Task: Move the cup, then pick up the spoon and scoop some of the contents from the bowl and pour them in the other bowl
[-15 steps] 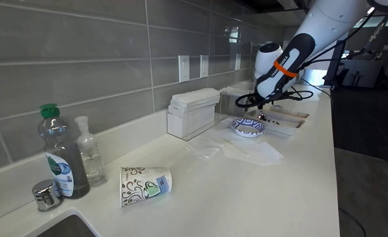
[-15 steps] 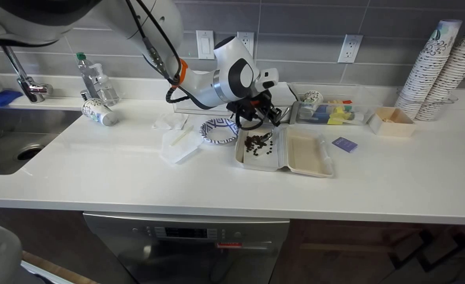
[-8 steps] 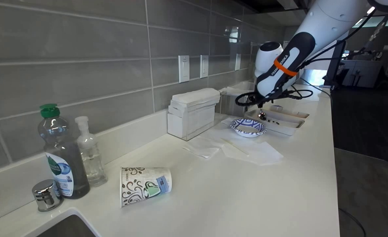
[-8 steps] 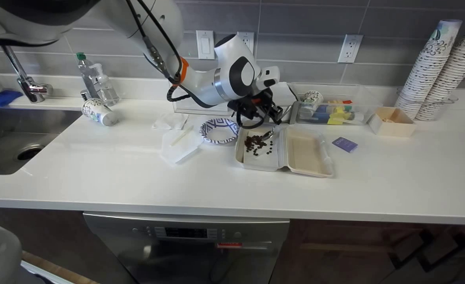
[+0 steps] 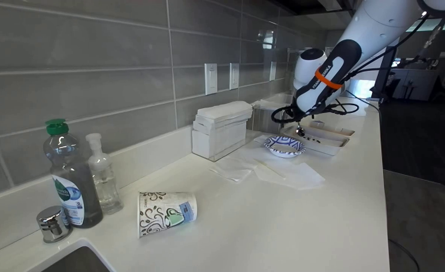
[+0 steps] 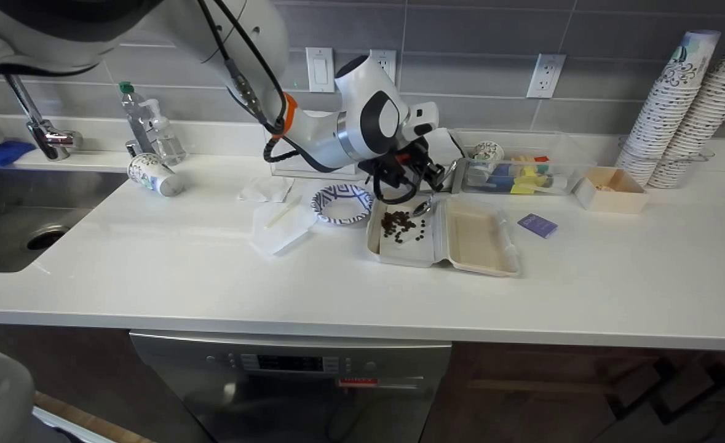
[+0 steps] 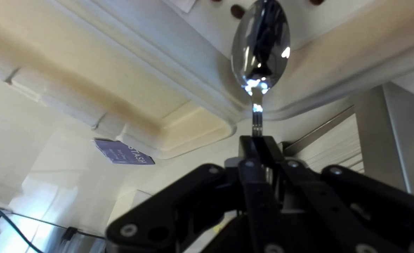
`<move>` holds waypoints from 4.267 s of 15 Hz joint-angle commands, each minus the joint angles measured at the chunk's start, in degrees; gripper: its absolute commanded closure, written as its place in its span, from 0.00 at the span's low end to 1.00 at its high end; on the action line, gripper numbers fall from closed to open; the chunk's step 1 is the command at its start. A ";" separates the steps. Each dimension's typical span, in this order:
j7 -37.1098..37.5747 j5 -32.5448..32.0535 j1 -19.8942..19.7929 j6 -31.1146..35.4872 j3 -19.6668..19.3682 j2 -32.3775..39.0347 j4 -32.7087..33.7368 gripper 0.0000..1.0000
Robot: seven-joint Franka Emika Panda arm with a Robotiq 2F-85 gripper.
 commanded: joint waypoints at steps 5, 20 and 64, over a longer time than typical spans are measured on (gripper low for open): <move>0.84 0.75 2.49 2.05 -1.55 2.53 -0.69 0.98; -0.93 3.09 1.38 1.43 2.00 -0.63 -2.47 0.98; -17.29 15.55 -13.09 -1.04 22.45 -19.03 -17.26 0.98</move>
